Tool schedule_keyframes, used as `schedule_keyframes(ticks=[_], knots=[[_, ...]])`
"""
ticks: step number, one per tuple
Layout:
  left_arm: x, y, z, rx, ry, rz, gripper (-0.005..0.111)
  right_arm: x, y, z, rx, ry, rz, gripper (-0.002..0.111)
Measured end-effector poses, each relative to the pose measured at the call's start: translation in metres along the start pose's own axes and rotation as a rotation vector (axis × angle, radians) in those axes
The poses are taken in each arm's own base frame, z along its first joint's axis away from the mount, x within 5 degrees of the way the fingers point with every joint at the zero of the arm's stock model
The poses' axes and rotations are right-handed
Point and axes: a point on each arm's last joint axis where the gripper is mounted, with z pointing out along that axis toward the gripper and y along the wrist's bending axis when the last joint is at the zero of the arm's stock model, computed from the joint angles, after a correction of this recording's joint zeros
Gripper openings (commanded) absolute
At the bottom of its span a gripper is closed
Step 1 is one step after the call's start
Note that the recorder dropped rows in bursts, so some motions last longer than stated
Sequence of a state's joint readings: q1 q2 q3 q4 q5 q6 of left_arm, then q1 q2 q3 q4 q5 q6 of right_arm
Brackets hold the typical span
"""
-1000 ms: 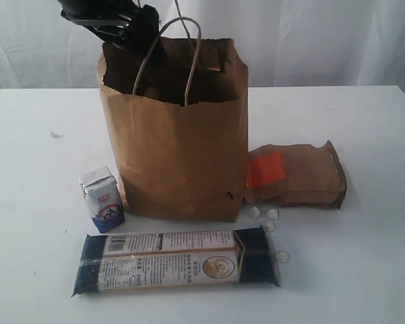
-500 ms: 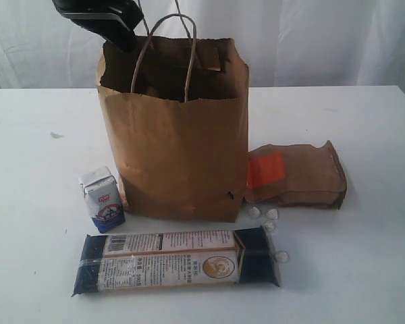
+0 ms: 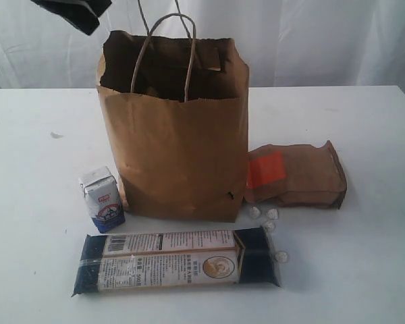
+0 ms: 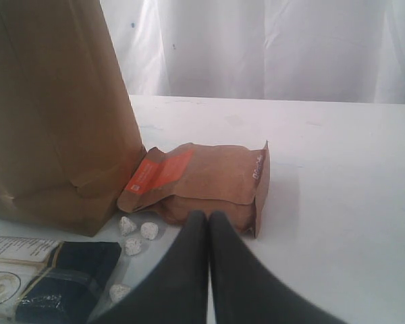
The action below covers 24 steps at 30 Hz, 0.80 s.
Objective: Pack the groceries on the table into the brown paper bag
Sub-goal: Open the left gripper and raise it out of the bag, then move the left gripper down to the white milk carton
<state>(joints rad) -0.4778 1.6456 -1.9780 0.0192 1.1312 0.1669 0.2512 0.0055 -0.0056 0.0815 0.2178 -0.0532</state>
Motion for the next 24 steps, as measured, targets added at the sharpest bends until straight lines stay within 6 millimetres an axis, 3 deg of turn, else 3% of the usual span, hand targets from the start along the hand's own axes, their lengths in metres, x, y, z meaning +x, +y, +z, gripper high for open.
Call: schedule_keyframes(ticks=[5, 7, 12, 17, 24], knots=[[0.014, -0.008, -0.063, -0.037, -0.124, -0.022, 0.000, 0.000, 0.000, 0.000, 0.000, 0.000, 0.000, 0.000], [0.028, -0.013, -0.077, -0.041, -0.129, -0.023, 0.000, 0.000, 0.000, 0.000, 0.000, 0.000, 0.000, 0.000], [0.070, -0.025, -0.092, -0.045, -0.089, -0.022, 0.000, 0.000, 0.000, 0.000, 0.000, 0.000, 0.000, 0.000], [0.130, -0.043, -0.086, -0.038, -0.059, -0.094, 0.000, 0.000, 0.000, 0.000, 0.000, 0.000, 0.002, 0.000], [0.181, -0.061, -0.052, 0.000, -0.092, -0.174, 0.000, 0.000, 0.000, 0.000, 0.000, 0.000, 0.002, 0.000]])
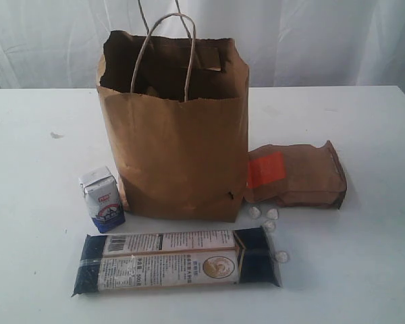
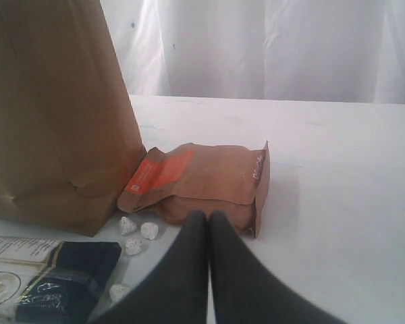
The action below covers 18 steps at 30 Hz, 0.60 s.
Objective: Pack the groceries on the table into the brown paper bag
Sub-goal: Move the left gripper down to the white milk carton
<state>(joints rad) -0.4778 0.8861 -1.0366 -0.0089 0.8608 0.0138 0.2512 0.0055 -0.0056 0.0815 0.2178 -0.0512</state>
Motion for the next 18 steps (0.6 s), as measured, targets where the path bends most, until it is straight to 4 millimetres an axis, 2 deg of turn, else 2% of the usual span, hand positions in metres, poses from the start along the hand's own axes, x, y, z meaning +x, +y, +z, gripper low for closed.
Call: schedule_keyframes(ticks=[5, 9, 12, 18], knots=[[0.030, -0.004, 0.032, 0.032, 0.061, -0.035, 0.000, 0.000, 0.000, 0.000, 0.000, 0.000, 0.000, 0.000], [0.041, -0.005, 0.048, 0.052, 0.098, -0.022, 0.002, 0.000, 0.000, 0.000, 0.000, 0.000, 0.000, 0.000], [0.039, -0.007, 0.055, 0.080, 0.101, 0.004, 0.017, 0.000, 0.000, 0.000, 0.000, 0.000, 0.000, 0.000], [0.031, -0.007, 0.069, 0.104, 0.078, 0.034, 0.060, 0.000, 0.000, 0.000, 0.000, 0.000, 0.000, 0.000]])
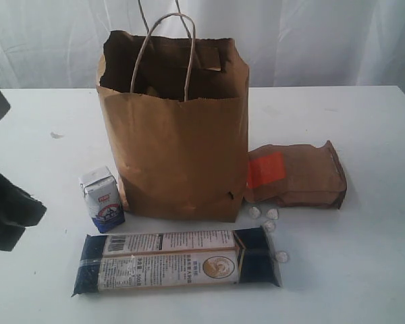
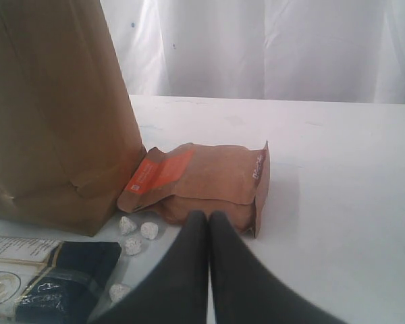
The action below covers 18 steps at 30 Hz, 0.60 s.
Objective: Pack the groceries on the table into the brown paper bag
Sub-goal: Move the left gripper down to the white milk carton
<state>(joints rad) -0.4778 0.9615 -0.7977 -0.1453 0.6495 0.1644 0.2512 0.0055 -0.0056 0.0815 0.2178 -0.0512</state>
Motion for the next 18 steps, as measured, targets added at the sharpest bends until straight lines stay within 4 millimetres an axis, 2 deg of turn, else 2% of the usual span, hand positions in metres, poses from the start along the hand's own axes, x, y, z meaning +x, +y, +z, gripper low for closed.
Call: schedule_keyframes(ticks=[2, 4, 10, 15, 18], knots=[[-0.003, 0.002, 0.005, -0.006, -0.010, 0.004, 0.067, 0.000, 0.000, 0.000, 0.000, 0.000, 0.000, 0.000], [-0.006, 0.003, 0.009, -0.013, -0.021, 0.004, 0.069, 0.000, 0.000, 0.000, 0.000, 0.000, 0.000, 0.000], [-0.011, 0.007, 0.022, -0.025, -0.022, 0.002, 0.070, 0.000, 0.000, 0.000, 0.000, 0.000, 0.000, 0.000], [-0.013, 0.010, 0.024, -0.044, -0.029, 0.018, 0.088, 0.000, 0.000, 0.000, 0.000, 0.000, 0.000, 0.000], [-0.015, 0.012, 0.025, -0.069, -0.051, 0.038, 0.091, 0.000, 0.000, 0.000, 0.000, 0.000, 0.000, 0.000]])
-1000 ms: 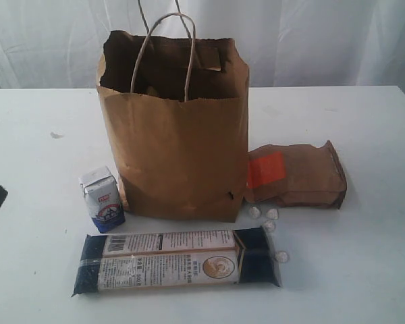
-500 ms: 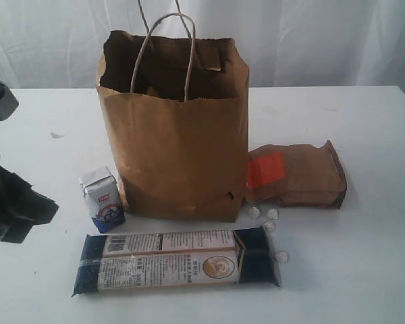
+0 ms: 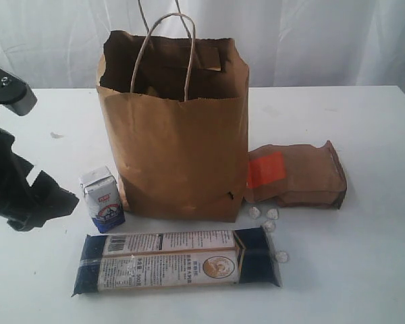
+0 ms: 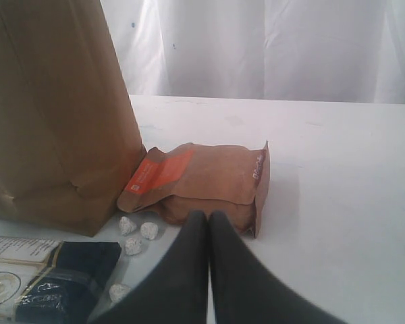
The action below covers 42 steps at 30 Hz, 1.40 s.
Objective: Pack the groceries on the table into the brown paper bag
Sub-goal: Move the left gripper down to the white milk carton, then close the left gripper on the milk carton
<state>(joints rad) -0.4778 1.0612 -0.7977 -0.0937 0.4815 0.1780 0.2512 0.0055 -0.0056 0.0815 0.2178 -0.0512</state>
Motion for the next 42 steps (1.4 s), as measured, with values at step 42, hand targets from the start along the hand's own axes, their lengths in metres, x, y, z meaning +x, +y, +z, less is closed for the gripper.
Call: schedule_keyframes(ticks=[42], knots=[[-0.018, 0.016, 0.065, -0.051, 0.023, 0.097, 0.106, 0.000, 0.000, 0.000, 0.000, 0.000, 0.032, 0.000]])
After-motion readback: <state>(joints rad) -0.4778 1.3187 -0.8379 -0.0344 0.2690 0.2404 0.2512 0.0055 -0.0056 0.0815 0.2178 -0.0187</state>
